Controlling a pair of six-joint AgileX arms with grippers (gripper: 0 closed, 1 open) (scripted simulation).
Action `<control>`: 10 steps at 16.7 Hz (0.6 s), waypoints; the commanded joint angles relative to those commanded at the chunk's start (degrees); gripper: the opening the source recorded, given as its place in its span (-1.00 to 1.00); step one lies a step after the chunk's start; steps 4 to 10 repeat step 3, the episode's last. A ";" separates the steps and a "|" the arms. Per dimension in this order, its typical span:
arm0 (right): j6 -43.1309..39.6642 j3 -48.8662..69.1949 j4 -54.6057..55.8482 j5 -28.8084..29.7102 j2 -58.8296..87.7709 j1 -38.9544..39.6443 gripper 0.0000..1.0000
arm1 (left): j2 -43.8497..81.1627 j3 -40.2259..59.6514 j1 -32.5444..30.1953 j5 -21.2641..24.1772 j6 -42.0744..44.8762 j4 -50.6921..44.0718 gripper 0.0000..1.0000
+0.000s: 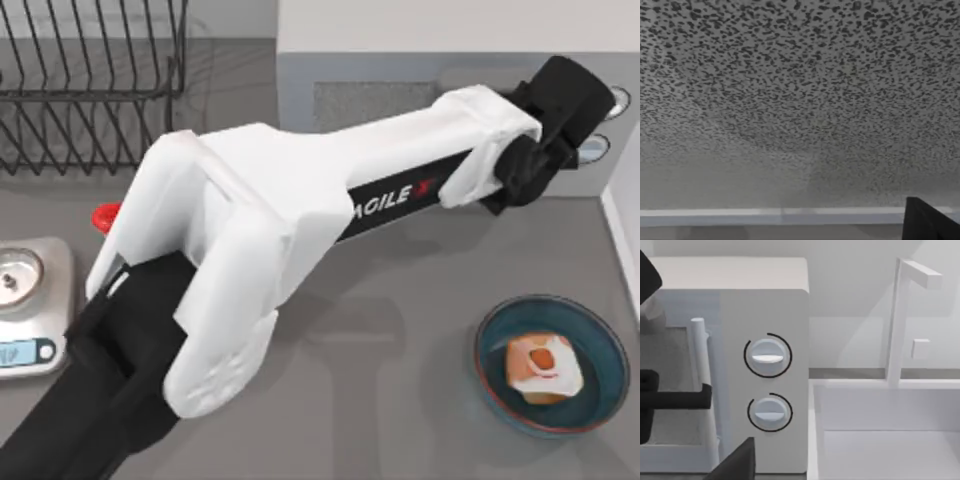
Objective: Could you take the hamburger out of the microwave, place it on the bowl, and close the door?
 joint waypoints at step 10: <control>0.00 0.00 0.00 0.00 0.00 0.00 1.00 | 1.80 2.63 1.13 0.64 1.14 -0.69 -1.00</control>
